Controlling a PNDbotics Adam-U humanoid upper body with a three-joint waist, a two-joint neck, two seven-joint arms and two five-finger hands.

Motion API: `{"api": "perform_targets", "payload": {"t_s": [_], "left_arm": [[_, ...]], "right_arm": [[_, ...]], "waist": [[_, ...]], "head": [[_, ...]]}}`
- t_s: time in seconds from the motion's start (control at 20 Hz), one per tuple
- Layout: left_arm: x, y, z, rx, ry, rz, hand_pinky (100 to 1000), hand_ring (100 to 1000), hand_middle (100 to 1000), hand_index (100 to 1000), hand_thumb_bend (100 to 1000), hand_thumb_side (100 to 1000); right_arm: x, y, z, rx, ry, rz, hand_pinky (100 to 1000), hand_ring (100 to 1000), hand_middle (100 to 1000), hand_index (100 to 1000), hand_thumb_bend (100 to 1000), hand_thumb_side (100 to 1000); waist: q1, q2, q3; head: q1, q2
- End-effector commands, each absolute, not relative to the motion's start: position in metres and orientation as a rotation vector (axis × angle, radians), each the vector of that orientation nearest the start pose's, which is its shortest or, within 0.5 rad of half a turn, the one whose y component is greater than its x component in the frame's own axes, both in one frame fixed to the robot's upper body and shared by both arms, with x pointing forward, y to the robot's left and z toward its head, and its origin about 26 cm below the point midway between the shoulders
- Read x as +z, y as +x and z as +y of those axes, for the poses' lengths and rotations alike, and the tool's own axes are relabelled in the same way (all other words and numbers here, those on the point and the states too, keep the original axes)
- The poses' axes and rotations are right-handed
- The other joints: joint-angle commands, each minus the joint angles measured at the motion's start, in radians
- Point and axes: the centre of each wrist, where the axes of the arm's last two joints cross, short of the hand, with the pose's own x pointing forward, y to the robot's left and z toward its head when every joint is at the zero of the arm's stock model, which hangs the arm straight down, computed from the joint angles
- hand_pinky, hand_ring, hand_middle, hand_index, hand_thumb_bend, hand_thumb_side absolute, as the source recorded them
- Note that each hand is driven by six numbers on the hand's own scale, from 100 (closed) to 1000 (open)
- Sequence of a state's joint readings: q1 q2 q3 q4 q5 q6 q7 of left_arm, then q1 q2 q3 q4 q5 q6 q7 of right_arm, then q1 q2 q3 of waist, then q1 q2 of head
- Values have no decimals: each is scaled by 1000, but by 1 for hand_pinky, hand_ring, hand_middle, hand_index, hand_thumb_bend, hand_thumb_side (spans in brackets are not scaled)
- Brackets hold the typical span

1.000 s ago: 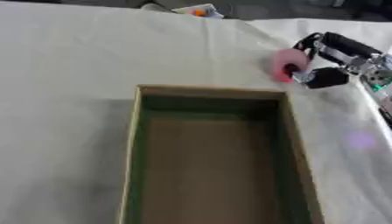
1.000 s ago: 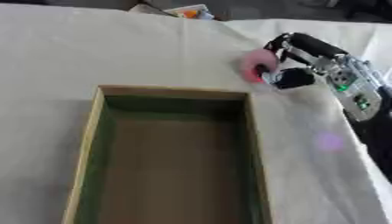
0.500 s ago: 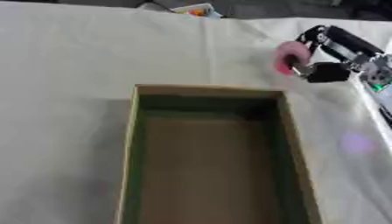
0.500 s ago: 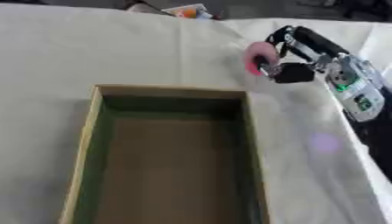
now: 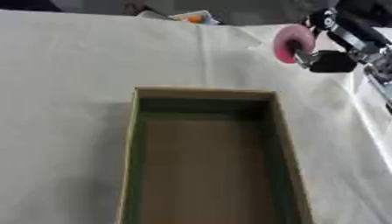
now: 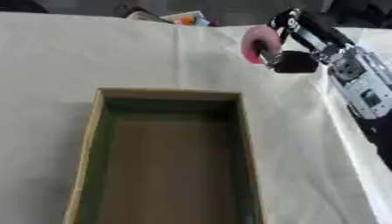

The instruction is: Pick up objects on the table and place them in the box.

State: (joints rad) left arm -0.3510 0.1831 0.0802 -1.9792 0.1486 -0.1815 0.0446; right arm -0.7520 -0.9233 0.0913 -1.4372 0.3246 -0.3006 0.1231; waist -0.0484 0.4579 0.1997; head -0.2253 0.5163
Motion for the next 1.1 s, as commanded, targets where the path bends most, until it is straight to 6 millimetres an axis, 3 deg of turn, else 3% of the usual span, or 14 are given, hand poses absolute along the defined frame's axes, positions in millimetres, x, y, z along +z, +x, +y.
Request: {"api": "perform_targets", "payload": {"t_s": [0.05,0.4,0.45,0.5,0.8,1.1], "left_arm": [[208,304,255,-41,-63,-2510,522,512,533,828,100,963],[203,303,255,-7,-79,-2481,518,513,534,827,100,952],[203,303,255,-2,-81,-2479,516,513,534,826,100,951],[203,303,255,5,-85,-2477,515,513,534,825,100,949],[205,304,256,42,-94,-2489,511,515,536,823,100,925],[211,304,263,102,-71,-2535,505,516,539,822,100,899]], "right_arm": [[349,362,-366,1265,-1045,-2145,510,672,467,598,100,536],[356,346,-316,1349,-925,-2276,504,664,464,585,100,536],[356,343,-309,1363,-903,-2290,505,665,464,584,100,594],[355,341,-299,1379,-869,-2312,505,665,464,583,100,533],[348,326,-249,1462,-689,-2387,503,663,459,575,100,523],[331,325,-215,1474,-506,-2387,495,657,457,580,100,494]], "waist": [[7,-45,-8],[20,-108,-36],[21,-114,-38],[23,-123,-41],[32,-168,-59],[40,-205,-75]], "head": [[18,23],[53,68],[56,72],[58,79],[69,122],[84,156]]}}
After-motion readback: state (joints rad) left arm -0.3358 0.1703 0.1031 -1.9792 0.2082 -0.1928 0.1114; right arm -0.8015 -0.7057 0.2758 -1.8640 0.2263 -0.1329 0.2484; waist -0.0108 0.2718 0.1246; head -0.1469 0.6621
